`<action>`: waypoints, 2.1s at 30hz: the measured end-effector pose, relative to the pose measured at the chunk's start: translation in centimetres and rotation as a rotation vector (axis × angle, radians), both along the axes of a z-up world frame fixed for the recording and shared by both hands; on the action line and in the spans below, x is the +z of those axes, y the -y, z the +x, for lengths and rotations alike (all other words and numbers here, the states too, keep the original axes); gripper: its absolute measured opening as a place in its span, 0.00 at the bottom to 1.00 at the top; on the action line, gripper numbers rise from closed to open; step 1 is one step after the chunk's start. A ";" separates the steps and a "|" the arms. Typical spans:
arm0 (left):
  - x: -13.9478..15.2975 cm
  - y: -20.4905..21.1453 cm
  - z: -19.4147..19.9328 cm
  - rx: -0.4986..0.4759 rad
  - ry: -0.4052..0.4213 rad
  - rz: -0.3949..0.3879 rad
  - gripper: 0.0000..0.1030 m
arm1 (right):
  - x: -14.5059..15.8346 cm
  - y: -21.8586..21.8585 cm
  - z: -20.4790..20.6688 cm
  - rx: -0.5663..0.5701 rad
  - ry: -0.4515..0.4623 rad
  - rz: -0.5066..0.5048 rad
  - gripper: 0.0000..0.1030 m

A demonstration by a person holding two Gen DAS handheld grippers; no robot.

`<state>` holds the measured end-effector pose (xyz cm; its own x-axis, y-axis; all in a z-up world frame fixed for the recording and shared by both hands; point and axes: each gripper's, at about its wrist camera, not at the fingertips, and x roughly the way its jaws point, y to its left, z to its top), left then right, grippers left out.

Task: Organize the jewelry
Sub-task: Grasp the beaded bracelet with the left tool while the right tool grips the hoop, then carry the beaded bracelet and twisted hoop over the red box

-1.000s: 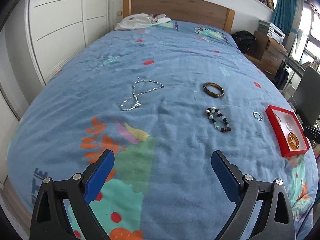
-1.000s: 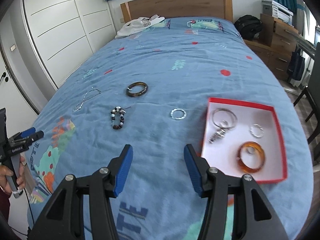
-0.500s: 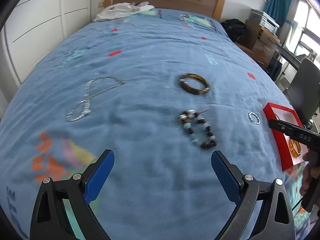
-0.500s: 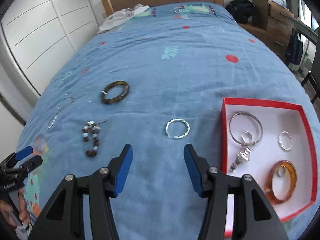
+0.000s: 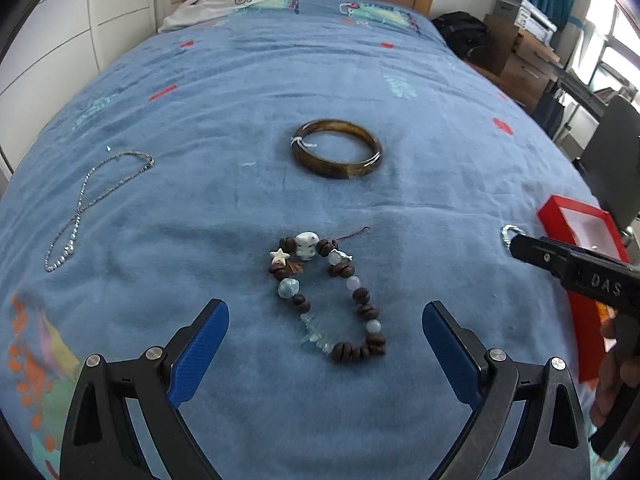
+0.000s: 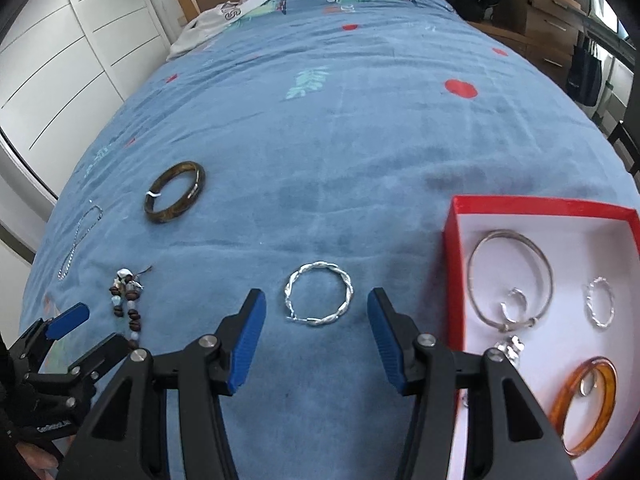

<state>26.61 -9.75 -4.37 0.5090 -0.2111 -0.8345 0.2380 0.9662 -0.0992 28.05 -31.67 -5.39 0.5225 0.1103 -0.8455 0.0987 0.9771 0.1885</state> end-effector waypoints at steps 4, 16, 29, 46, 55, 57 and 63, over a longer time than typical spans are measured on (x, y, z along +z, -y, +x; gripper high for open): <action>-1.0 0.6 0.7 0.008 -0.017 0.006 0.93 | -0.5 -0.2 0.7 0.002 -0.002 -0.039 0.51; -2.2 1.4 1.4 0.008 -0.008 0.027 0.93 | -1.3 -1.8 1.9 0.079 -0.051 -0.201 0.49; -1.8 1.5 1.5 -0.002 0.002 -0.009 0.45 | -1.1 -2.3 1.7 0.121 -0.045 -0.176 0.36; 3.4 1.6 -1.2 -0.103 0.051 -0.137 0.08 | 4.9 -0.7 -3.6 0.096 0.093 -0.090 0.36; 8.7 7.6 -3.9 -0.236 0.111 -0.214 0.08 | 9.2 7.6 -8.6 -0.035 0.144 -0.123 0.36; 10.2 9.1 -4.6 -0.269 0.129 -0.234 0.08 | 9.9 10.1 -9.9 -0.075 0.146 -0.135 0.36; 14.4 13.4 -6.9 -0.377 0.172 -0.300 0.08 | 10.9 15.0 -13.2 -0.142 0.135 -0.157 0.36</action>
